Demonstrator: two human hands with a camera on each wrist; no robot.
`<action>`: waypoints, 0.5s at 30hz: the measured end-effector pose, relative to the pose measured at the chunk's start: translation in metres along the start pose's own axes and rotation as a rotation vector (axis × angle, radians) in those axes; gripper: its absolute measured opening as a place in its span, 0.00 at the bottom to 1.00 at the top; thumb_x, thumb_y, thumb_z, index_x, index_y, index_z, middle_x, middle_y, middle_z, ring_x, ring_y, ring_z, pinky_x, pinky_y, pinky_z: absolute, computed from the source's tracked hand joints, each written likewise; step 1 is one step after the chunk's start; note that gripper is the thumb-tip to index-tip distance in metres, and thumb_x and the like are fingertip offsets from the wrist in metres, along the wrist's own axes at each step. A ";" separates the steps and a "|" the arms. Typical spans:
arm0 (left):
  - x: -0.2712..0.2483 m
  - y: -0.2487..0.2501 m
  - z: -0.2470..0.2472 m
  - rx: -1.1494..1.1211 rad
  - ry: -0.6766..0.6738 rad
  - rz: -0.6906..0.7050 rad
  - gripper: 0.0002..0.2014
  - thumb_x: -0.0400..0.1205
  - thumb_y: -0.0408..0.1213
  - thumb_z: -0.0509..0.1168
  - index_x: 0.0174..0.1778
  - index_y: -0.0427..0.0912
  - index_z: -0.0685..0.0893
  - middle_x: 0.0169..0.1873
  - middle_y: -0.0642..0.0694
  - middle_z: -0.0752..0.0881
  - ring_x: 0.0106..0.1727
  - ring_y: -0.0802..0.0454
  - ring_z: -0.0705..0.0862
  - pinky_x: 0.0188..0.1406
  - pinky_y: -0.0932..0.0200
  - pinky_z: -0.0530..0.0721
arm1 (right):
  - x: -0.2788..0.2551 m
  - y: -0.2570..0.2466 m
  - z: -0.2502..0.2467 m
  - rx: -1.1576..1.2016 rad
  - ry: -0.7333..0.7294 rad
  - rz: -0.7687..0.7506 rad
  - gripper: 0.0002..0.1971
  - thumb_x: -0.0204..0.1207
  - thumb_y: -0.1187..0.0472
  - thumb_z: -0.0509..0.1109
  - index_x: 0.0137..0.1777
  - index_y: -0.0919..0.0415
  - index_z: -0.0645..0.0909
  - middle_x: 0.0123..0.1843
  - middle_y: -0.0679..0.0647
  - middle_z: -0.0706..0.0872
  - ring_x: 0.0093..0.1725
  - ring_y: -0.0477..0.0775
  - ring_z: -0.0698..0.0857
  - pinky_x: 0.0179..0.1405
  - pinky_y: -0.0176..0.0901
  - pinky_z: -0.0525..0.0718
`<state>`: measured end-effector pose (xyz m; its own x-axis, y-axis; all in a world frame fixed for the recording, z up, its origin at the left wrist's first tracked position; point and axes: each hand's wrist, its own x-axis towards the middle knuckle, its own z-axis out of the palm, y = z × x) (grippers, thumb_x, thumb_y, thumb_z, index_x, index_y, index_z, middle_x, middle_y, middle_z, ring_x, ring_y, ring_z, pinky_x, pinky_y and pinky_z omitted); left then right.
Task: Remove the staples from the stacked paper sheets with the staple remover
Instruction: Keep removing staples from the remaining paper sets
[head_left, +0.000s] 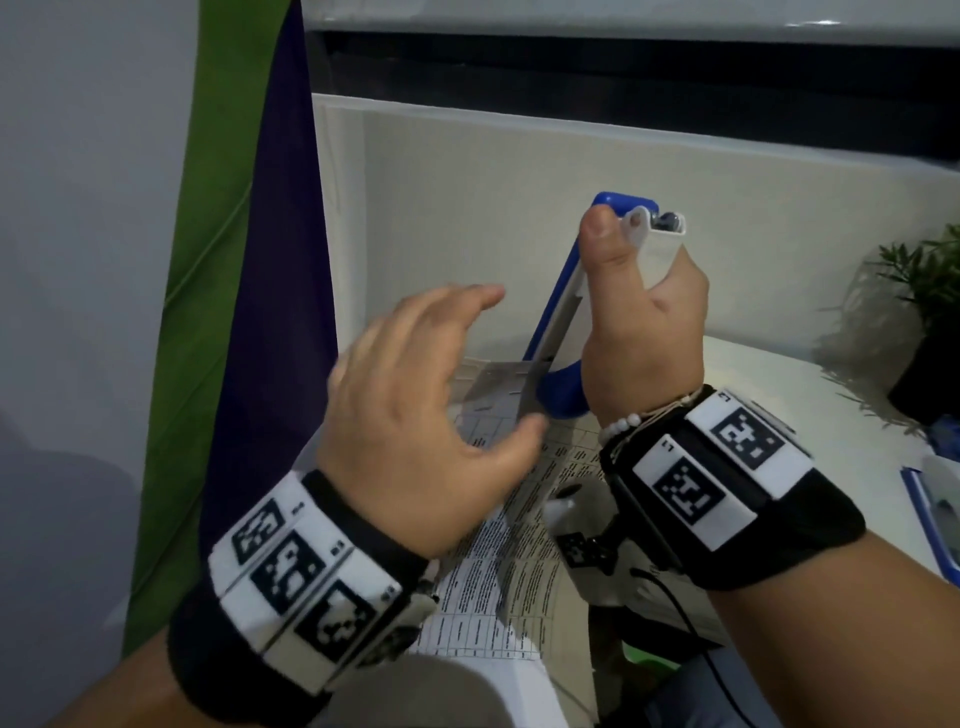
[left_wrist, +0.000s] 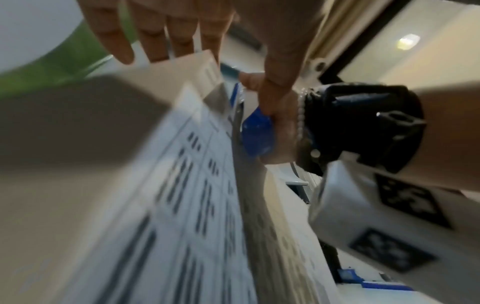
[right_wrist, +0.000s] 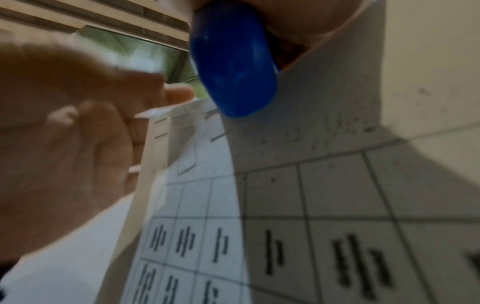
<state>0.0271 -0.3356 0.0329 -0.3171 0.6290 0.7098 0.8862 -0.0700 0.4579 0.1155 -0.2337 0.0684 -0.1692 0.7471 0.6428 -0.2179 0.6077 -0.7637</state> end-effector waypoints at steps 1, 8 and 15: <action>0.001 0.005 -0.004 0.117 -0.033 0.010 0.35 0.64 0.60 0.68 0.68 0.54 0.74 0.60 0.61 0.78 0.64 0.60 0.74 0.64 0.52 0.70 | -0.002 -0.001 0.003 0.003 -0.014 -0.015 0.12 0.77 0.49 0.63 0.34 0.51 0.70 0.19 0.36 0.72 0.20 0.36 0.72 0.24 0.24 0.67; 0.008 0.000 -0.011 -0.126 -0.312 -0.312 0.24 0.54 0.68 0.69 0.42 0.62 0.86 0.36 0.62 0.87 0.41 0.64 0.85 0.46 0.51 0.86 | -0.016 -0.003 0.020 0.050 -0.093 -0.037 0.11 0.76 0.50 0.65 0.33 0.49 0.70 0.21 0.38 0.73 0.24 0.37 0.74 0.28 0.26 0.69; 0.002 -0.009 0.001 -0.297 -0.254 -0.384 0.17 0.55 0.59 0.75 0.36 0.57 0.88 0.30 0.62 0.87 0.33 0.63 0.85 0.37 0.53 0.87 | -0.019 0.001 0.024 0.055 -0.058 0.005 0.15 0.77 0.53 0.64 0.29 0.51 0.68 0.17 0.37 0.71 0.20 0.36 0.71 0.24 0.22 0.67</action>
<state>0.0189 -0.3335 0.0298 -0.4750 0.8171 0.3266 0.5773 0.0091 0.8165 0.0957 -0.2536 0.0573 -0.2257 0.7324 0.6424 -0.2689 0.5870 -0.7636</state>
